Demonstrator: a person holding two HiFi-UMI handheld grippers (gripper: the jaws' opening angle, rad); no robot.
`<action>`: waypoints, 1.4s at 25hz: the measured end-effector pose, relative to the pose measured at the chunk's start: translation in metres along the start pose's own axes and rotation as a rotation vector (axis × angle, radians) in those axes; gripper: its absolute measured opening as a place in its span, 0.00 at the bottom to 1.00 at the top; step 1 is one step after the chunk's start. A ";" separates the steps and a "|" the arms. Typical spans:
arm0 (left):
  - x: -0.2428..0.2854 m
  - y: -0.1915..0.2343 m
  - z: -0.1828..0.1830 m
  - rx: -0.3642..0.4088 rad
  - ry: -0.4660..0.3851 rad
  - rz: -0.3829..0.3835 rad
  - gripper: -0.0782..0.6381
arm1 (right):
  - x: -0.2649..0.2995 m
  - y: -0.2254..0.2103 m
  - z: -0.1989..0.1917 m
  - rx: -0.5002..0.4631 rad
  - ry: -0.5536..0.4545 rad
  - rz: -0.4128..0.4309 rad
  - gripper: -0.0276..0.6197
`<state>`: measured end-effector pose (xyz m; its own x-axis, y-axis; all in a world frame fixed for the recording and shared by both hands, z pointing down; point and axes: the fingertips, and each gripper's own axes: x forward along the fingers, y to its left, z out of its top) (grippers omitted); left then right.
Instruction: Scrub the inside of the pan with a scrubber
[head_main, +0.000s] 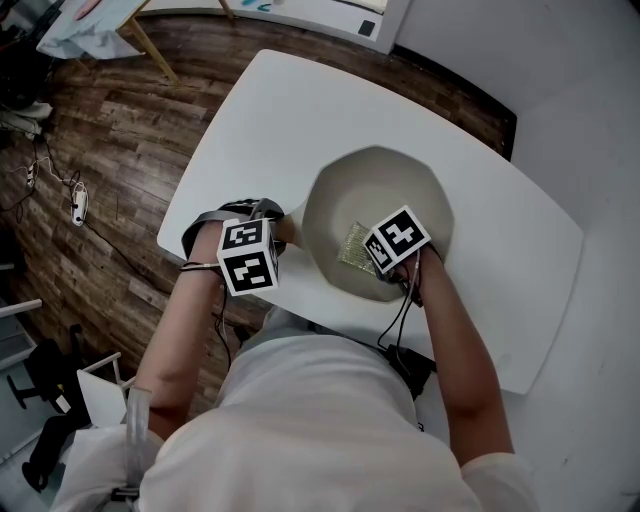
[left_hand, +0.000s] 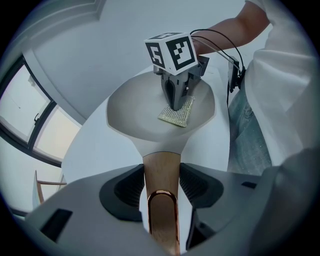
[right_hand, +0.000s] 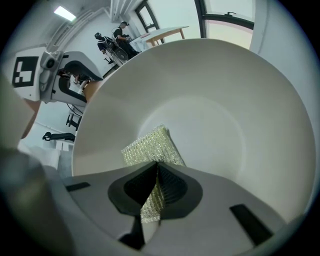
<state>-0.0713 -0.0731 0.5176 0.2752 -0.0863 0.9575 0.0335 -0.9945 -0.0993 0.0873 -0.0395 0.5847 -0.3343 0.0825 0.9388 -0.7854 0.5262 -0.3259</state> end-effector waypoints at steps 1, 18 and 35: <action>0.000 -0.001 0.000 0.000 0.000 -0.002 0.42 | 0.000 0.001 0.003 0.002 -0.021 0.008 0.09; -0.002 0.000 0.001 0.001 0.000 0.004 0.42 | -0.001 -0.010 0.069 -0.024 -0.264 -0.116 0.09; 0.001 0.000 0.000 0.002 -0.002 -0.001 0.42 | -0.017 -0.054 0.100 -0.086 -0.367 -0.383 0.09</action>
<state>-0.0708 -0.0727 0.5182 0.2768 -0.0848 0.9572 0.0361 -0.9945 -0.0986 0.0838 -0.1541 0.5753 -0.2048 -0.4223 0.8830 -0.8466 0.5293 0.0568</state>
